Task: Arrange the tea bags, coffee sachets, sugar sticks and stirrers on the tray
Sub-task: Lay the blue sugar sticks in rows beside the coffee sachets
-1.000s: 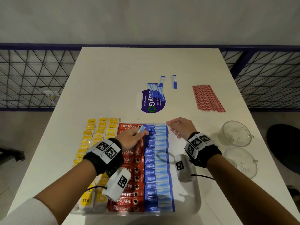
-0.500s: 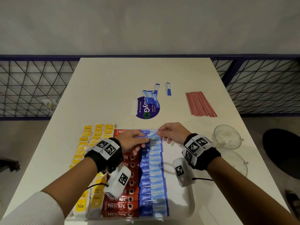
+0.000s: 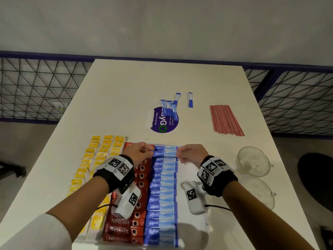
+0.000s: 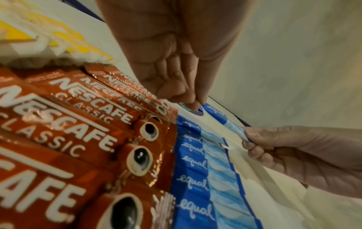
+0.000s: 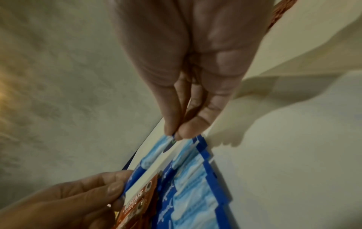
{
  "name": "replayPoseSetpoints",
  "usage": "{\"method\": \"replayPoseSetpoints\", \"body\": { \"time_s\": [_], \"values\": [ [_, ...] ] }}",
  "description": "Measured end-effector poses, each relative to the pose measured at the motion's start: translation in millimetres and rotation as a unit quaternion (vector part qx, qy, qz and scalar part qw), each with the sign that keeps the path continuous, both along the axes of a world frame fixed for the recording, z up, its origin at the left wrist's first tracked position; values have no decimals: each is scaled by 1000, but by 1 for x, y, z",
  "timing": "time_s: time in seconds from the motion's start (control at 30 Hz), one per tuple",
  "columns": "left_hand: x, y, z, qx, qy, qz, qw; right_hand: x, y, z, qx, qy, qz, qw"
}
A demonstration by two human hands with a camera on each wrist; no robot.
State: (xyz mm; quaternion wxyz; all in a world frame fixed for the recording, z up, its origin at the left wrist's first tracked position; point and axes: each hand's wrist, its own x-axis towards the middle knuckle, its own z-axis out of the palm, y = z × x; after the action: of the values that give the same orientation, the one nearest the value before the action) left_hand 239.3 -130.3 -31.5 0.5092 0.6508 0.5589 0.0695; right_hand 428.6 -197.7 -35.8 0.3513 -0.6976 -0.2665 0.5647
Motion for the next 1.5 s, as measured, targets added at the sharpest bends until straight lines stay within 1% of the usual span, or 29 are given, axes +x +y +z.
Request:
{"method": "replayPoseSetpoints", "body": {
  "time_s": [0.07, 0.1, 0.33, 0.43, 0.53, 0.67, 0.77, 0.97, 1.07, 1.23, 1.4, 1.5],
  "values": [
    [2, 4, -3, 18, 10, 18, 1000, 1, 4, -4, -6, 0, -13, 1000],
    [3, 5, -4, 33, 24, 12, 999, 2, 5, -6, -10, 0, -20, 1000],
    [15, 8, -9, 58, 108, -71, 990, 0, 3, -15, -29, -11, -39, 999],
    [18, 9, -9, 66, 128, -102, 984, -2, 2, -18, -38, -6, -57, 998],
    [18, 11, -8, 84, 141, -123, 979, -2, 4, -21, -52, -45, -46, 997],
    [18, 13, -7, 98, 146, -135, 975, -3, 5, -23, -67, -91, -36, 993],
    [16, 15, -6, 94, 139, -133, 977, -4, 4, -25, -75, -106, -38, 991],
    [13, 17, -2, 91, 127, -131, 979, -7, 5, -26, -81, -92, -30, 992],
    [12, 17, 0, 90, 114, -130, 981, -4, 4, -26, -77, -102, -18, 992],
    [15, 27, 11, 94, 98, -123, 983, 9, 6, -15, -63, -100, -26, 993],
    [29, 61, 32, 100, 109, -133, 980, 34, 37, 2, -47, -125, -60, 989],
    [42, 84, 43, 108, 155, -151, 970, 51, 68, 1, -47, -180, -55, 981]
  ]
}}
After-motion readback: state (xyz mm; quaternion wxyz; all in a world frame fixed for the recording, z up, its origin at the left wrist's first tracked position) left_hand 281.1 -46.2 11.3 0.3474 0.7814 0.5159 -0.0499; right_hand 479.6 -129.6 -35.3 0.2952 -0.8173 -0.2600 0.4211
